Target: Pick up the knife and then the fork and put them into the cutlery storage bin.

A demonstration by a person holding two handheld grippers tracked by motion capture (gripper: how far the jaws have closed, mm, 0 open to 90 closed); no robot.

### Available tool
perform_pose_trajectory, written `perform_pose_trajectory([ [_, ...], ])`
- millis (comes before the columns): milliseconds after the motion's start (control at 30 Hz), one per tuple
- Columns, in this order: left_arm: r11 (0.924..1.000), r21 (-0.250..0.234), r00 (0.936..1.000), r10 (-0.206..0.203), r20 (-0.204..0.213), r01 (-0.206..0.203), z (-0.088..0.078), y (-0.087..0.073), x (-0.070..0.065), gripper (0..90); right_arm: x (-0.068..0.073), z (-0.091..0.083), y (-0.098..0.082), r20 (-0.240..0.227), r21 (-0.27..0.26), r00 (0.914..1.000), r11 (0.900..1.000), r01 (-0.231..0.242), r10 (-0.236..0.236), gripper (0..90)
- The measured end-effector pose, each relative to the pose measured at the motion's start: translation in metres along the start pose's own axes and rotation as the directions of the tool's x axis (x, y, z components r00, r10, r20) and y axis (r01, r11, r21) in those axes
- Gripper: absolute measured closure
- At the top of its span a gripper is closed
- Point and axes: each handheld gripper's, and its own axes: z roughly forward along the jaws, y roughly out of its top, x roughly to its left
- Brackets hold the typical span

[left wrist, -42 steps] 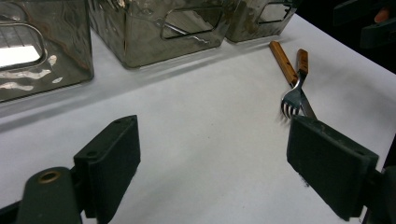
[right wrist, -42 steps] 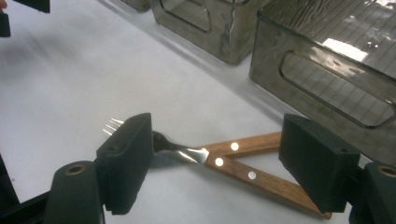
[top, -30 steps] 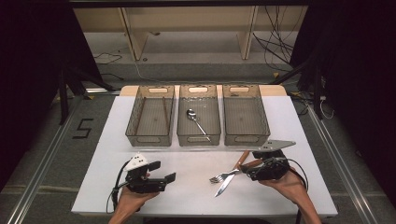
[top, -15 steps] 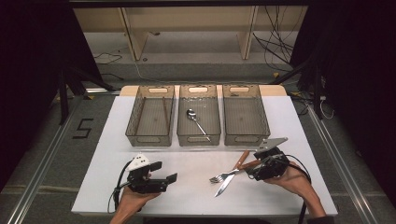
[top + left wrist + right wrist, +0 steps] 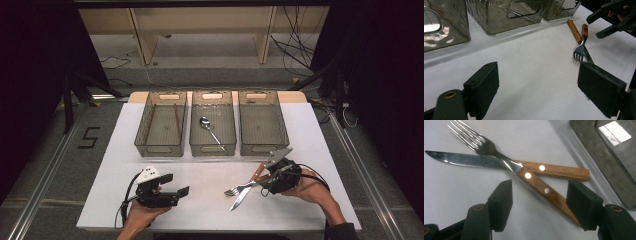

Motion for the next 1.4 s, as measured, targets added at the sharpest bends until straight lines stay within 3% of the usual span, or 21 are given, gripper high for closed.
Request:
perform_pose_trajectory([
  [167, 1.0, 0.003, 1.0, 0.002, 0.0, -0.002, 0.0, 0.0, 0.001, 17.1, 0.0, 0.01, 0.004, 0.021, 0.055, 0.9983, 0.997, 0.052, -0.054, 39.0],
  [567, 1.0, 0.006, 1.0, -0.003, 0.0, 0.003, 0.0, -0.001, 0.001, 17.1, -0.003, 0.023, 0.011, 0.003, 0.115, 0.994, 0.987, 0.109, -0.11, 42.7],
  [800, 1.0, 0.009, 1.0, -0.001, 0.001, 0.001, 0.001, -0.001, 0.0, 17.1, -0.003, 0.022, 0.013, -0.019, 0.124, 0.9882, 0.98, 0.153, -0.152, 52.9],
  [1000, 1.0, 0.008, 1.0, -0.003, 0.002, 0.003, 0.001, -0.001, 0.0, 17.1, 0.002, 0.022, 0.018, -0.025, 0.16, 0.9693, 0.956, 0.245, -0.244, 59.9],
  [1400, 0.9999, 0.004, 0.9998, -0.016, 0.01, 0.016, 0.001, -0.001, 0.002, 17.2, 0.008, 0.019, 0.017, -0.069, 0.162, 0.937, 0.923, 0.349, -0.343, 71.0],
])
